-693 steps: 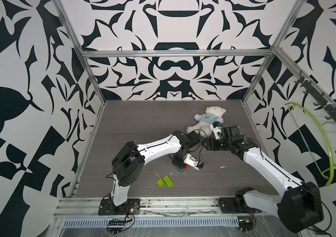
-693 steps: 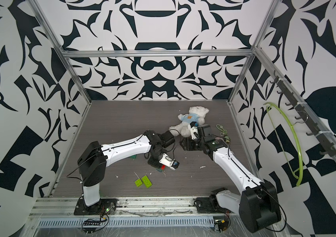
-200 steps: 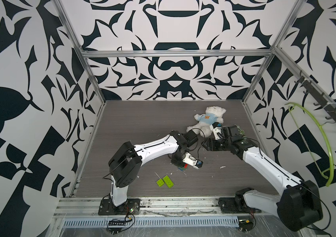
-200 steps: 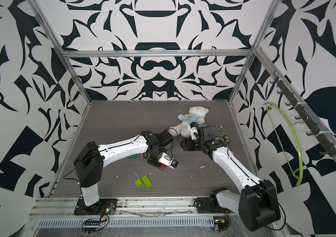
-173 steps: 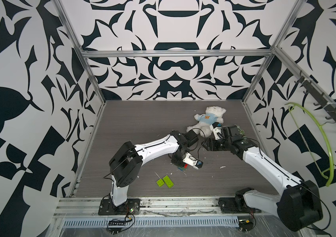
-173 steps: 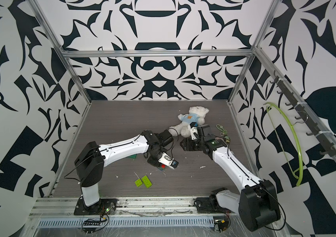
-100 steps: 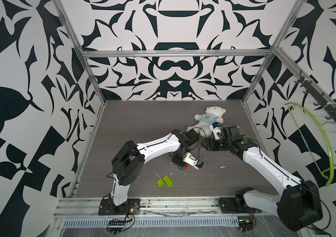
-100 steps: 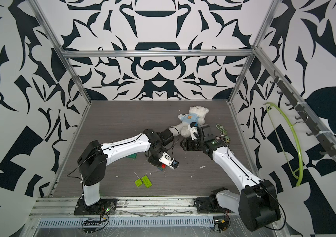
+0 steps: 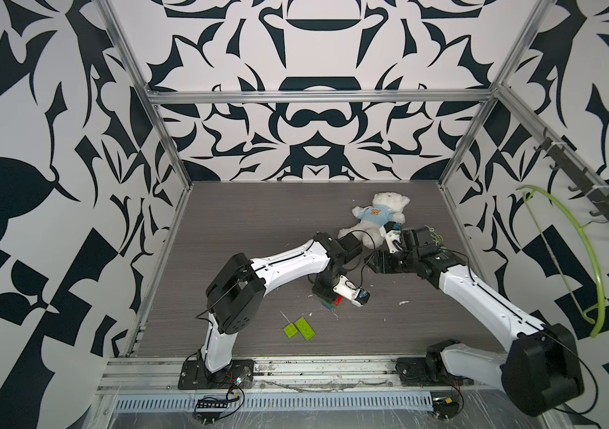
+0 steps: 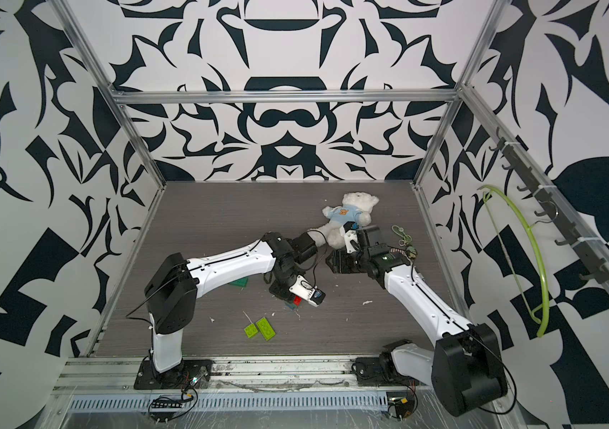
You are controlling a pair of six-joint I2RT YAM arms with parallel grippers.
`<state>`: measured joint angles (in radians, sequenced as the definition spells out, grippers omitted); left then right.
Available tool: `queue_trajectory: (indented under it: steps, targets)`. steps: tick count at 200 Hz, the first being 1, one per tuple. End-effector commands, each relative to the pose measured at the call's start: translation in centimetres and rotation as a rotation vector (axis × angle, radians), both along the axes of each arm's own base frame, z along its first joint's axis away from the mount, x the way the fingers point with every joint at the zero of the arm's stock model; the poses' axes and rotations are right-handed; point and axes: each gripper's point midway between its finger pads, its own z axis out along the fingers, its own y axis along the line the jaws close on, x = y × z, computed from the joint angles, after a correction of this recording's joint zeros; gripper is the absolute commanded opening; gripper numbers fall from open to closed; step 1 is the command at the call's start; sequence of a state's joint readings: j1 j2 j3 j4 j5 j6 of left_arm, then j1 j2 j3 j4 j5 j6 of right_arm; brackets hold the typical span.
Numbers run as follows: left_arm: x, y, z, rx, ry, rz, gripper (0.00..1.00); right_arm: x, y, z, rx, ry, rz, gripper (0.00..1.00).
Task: Assemble a carrot with lego
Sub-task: Assemble the lego brick with the lego brick.
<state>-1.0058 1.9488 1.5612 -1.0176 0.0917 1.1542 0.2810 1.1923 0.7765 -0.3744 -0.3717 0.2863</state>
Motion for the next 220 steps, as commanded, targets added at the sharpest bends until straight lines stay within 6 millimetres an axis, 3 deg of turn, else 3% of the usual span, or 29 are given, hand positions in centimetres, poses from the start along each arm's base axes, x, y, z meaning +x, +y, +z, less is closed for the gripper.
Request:
queue_trajectory:
  steps: [1,25,67,122,161,220]
  targets:
    - [-1.8,2.2,-2.1,0.070,0.103,-0.001,0.12,0.4,0.1,0.4,0.014,-0.023,0.001,0.61]
    - [-2.1,1.5,-1.5,-0.019,0.137,0.012,0.12,0.4,0.1,0.5,0.014,-0.022,0.000,0.61]
    - [-2.2,1.8,-1.8,-0.020,0.158,0.014,0.11,0.4,0.2,0.3,0.014,-0.017,0.002,0.61]
    - [-1.1,2.5,-1.3,0.029,0.050,-0.011,0.11,0.4,0.1,0.6,0.010,-0.025,0.003,0.61]
    - [-1.7,0.9,-0.1,-0.030,0.023,-0.028,0.20,0.5,0.1,0.6,0.008,-0.026,0.002,0.61]
    - [-1.1,1.6,-1.1,0.036,-0.006,-0.029,0.25,0.4,0.1,0.6,0.012,-0.025,0.003,0.61]
